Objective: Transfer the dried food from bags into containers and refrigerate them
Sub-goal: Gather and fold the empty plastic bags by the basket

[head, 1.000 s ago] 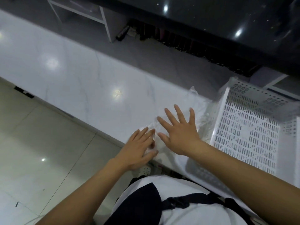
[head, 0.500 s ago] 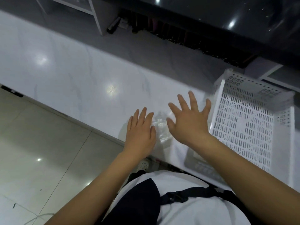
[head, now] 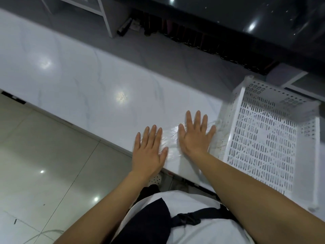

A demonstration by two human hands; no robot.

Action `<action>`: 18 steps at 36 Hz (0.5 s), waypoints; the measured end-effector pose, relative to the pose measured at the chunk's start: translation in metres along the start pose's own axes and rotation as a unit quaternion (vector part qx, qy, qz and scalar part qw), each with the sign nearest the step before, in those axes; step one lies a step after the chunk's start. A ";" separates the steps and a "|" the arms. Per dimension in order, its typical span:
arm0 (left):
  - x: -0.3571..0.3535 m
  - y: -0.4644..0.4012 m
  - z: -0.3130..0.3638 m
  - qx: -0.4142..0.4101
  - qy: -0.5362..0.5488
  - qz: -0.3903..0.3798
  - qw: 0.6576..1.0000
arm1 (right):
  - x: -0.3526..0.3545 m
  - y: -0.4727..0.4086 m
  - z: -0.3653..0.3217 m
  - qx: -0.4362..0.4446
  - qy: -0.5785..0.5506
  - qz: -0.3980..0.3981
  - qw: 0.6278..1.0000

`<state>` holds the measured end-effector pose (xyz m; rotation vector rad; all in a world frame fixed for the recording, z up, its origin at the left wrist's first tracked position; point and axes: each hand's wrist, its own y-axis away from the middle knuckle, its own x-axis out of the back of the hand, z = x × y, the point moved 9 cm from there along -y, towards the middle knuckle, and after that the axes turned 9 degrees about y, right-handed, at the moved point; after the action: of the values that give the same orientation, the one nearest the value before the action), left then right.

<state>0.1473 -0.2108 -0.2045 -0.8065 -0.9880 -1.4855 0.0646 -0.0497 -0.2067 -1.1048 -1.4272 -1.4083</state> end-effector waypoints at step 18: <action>0.038 -0.067 -0.003 0.148 0.136 -0.264 0.943 | -0.003 -0.001 0.002 0.015 -0.006 0.042 0.999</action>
<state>0.0752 -0.2276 -0.1811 -0.1073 -1.2336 -1.7813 0.0645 -0.0479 -0.2098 -1.1436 -1.3906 -1.3197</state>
